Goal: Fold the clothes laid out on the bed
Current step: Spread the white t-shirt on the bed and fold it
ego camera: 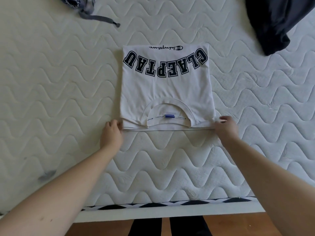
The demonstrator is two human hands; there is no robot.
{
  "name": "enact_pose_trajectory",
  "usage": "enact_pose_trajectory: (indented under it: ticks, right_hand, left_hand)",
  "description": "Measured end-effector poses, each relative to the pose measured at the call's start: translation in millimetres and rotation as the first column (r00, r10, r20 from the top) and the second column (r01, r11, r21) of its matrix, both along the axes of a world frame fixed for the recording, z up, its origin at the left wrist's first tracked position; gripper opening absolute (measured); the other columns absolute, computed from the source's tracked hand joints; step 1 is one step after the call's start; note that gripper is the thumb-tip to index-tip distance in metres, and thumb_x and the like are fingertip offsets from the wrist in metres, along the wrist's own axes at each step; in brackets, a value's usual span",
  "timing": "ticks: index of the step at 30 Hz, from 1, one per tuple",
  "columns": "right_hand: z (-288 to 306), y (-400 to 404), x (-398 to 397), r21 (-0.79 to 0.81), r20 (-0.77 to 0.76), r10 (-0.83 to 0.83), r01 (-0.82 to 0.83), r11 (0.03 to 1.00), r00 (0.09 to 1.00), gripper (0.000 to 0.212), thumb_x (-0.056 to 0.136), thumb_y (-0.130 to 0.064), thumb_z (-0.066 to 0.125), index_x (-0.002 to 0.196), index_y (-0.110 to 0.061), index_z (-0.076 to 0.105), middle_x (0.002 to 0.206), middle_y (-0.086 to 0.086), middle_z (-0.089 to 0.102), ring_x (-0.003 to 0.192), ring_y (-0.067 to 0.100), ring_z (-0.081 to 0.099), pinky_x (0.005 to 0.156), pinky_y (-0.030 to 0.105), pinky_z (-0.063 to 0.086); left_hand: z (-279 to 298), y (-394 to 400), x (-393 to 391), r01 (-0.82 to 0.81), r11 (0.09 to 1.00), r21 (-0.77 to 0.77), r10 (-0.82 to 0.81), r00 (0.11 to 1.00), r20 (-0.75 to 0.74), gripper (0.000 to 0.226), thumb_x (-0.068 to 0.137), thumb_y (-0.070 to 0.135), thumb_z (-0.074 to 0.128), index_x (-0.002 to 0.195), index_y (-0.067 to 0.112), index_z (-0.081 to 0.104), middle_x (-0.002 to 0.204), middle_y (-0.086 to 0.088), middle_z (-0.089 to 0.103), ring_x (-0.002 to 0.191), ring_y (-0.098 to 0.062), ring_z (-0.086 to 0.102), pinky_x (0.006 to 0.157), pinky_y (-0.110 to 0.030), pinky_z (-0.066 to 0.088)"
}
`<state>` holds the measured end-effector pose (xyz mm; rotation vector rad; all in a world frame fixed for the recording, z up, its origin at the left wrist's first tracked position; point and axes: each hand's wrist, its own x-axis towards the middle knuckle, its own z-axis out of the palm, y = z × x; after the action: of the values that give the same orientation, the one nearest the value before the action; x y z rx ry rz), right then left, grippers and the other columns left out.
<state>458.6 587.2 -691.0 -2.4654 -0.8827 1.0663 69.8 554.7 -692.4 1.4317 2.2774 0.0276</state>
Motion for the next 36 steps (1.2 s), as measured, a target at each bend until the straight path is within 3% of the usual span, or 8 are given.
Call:
enact_pose_trajectory:
  ticks: [4, 8, 16, 20, 25, 30, 33, 36]
  right_hand:
    - [7, 17, -11, 0.167, -0.048, -0.025, 0.033, 0.985, 0.999, 0.036, 0.094, -0.027, 0.051, 0.128, -0.017, 0.057, 0.106, -0.003, 0.064, 0.096, 0.017, 0.059, 0.084, 0.034, 0.049]
    - [2, 23, -22, 0.114, -0.065, 0.042, -0.034, 0.993, 0.997, 0.036, 0.093, -0.033, 0.060, 0.125, -0.016, 0.060, 0.102, -0.005, 0.063, 0.090, 0.015, 0.059, 0.074, 0.030, 0.045]
    - [4, 28, -16, 0.119, -0.227, -0.059, 0.088, 0.989, 0.972, 0.028, 0.089, -0.025, 0.066, 0.113, -0.011, 0.063, 0.100, 0.003, 0.069, 0.085, 0.017, 0.067, 0.065, 0.023, 0.052]
    - [6, 27, -18, 0.008, -0.564, -0.202, 0.249, 0.968, 0.801, 0.025, 0.091, -0.019, 0.067, 0.114, -0.010, 0.062, 0.104, 0.007, 0.069, 0.090, 0.018, 0.070, 0.077, 0.027, 0.058]
    - [3, 26, -20, -0.085, -0.732, -0.307, 0.366, 0.927, 0.608, 0.010, 0.093, -0.019, 0.065, 0.102, -0.015, 0.067, 0.105, 0.006, 0.072, 0.091, 0.018, 0.072, 0.076, 0.029, 0.059]
    - [-3, 27, -22, -0.234, -0.796, -0.453, 0.485, 0.843, 0.403, 0.017, 0.098, -0.022, 0.057, 0.110, -0.010, 0.061, 0.102, 0.006, 0.075, 0.093, 0.020, 0.073, 0.067, 0.034, 0.061]
    - [-6, 23, -23, -0.236, -0.766, -0.468, 0.484, 0.843, 0.441, 0.016, 0.099, -0.024, 0.055, 0.106, -0.010, 0.060, 0.090, 0.006, 0.076, 0.082, 0.019, 0.074, 0.061, 0.031, 0.059]
    - [-7, 23, -23, -0.152, -0.682, -0.407, 0.427, 0.891, 0.608, 0.016, 0.093, -0.028, 0.064, 0.099, -0.013, 0.065, 0.086, 0.006, 0.076, 0.078, 0.019, 0.075, 0.061, 0.028, 0.059]
  left_hand:
    - [2, 26, -16, -0.227, 0.973, 0.037, 0.215, 0.954, 0.208, 0.028, 0.098, 0.016, 0.048, 0.119, 0.003, 0.059, 0.122, -0.023, 0.061, 0.111, -0.039, 0.057, 0.088, -0.038, 0.041]
    - [1, 43, -9, -0.266, 0.964, -0.013, 0.251, 0.892, 0.375, 0.037, 0.095, 0.036, 0.060, 0.118, 0.008, 0.062, 0.111, -0.007, 0.067, 0.096, -0.022, 0.060, 0.080, -0.027, 0.040]
    - [0, 55, -6, -0.435, 0.900, -0.042, 0.365, 0.697, 0.617, 0.022, 0.084, 0.017, 0.074, 0.103, 0.012, 0.063, 0.104, -0.008, 0.069, 0.090, -0.019, 0.062, 0.083, -0.031, 0.049]
    - [2, 60, -1, -0.452, 0.875, -0.175, 0.411, 0.499, 0.763, 0.030, 0.088, 0.012, 0.070, 0.116, 0.007, 0.058, 0.105, -0.005, 0.067, 0.087, -0.011, 0.066, 0.075, -0.021, 0.053]
    - [-1, 62, 9, -0.494, 0.823, -0.279, 0.513, 0.439, 0.737, 0.019, 0.095, 0.009, 0.060, 0.113, 0.003, 0.061, 0.112, -0.014, 0.066, 0.089, -0.021, 0.066, 0.078, -0.031, 0.055]
    - [3, 57, 14, -0.556, 0.689, -0.465, 0.604, 0.087, 0.792, 0.013, 0.102, 0.015, 0.048, 0.104, 0.008, 0.059, 0.099, -0.006, 0.068, 0.086, -0.015, 0.067, 0.079, -0.034, 0.056]
    - [2, 54, 14, -0.559, 0.627, -0.543, 0.657, 0.005, 0.754, 0.013, 0.100, 0.021, 0.049, 0.096, 0.015, 0.060, 0.095, -0.003, 0.068, 0.084, -0.015, 0.066, 0.074, -0.031, 0.056]
    - [0, 54, 14, -0.540, 0.688, -0.485, 0.633, 0.120, 0.765, 0.009, 0.096, 0.030, 0.059, 0.099, 0.021, 0.061, 0.092, 0.004, 0.070, 0.082, -0.012, 0.066, 0.064, -0.024, 0.056]
